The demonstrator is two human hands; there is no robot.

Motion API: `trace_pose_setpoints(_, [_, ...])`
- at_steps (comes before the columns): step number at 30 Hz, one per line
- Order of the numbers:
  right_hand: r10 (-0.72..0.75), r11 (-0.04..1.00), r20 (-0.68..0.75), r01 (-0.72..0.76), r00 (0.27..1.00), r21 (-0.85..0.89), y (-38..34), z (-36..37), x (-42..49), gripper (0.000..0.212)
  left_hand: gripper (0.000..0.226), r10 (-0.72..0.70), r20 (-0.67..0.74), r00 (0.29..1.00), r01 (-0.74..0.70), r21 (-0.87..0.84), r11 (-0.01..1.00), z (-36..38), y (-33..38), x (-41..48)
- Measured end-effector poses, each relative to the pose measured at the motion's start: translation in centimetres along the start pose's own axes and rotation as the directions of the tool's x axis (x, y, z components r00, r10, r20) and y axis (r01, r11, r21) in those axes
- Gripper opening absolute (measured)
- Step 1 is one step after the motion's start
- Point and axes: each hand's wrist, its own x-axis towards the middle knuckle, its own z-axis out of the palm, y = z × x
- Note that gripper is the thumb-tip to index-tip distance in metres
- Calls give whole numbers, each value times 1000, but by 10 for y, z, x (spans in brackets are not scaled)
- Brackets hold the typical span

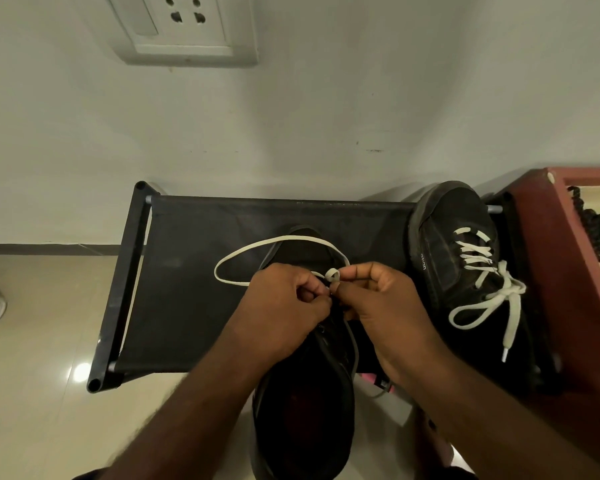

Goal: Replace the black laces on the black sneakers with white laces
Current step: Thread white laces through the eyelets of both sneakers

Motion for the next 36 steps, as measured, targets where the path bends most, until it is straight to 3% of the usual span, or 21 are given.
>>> trace_pose_setpoints(9, [20, 1000, 44, -19, 999, -24, -5, -3, 2, 15, 6, 17, -21, 1000, -16, 42, 999, 2, 0, 1])
trace_pose_setpoints(13, [-11, 999, 14, 12, 1000, -52, -2, 0, 0, 15, 5, 26, -89, 996, -13, 147, 989, 5, 5, -1])
trace_pose_setpoints(19, [-24, 997, -6, 24, 1000, -73, -4, -1, -3, 16, 10, -29, -31, 999, 37, 275, 961, 8, 13, 0])
trace_pose_setpoints(25, [127, 991, -21, -125, 992, 55, -4, 2, -3, 11, 16, -105, 68, 992, 90, 201, 975, 4, 10, 3])
trace_pose_setpoints(32, [74, 997, -29, -75, 997, -25, -2, 2, -6, 8, 6, -123, 1, 992, 120, 217, 969, 8, 9, 6])
trace_pose_setpoints(36, [192, 979, 4, -192, 981, 69, -2, 0, -2, 11, 10, -96, -38, 995, 103, 300, 948, 10, 15, 4])
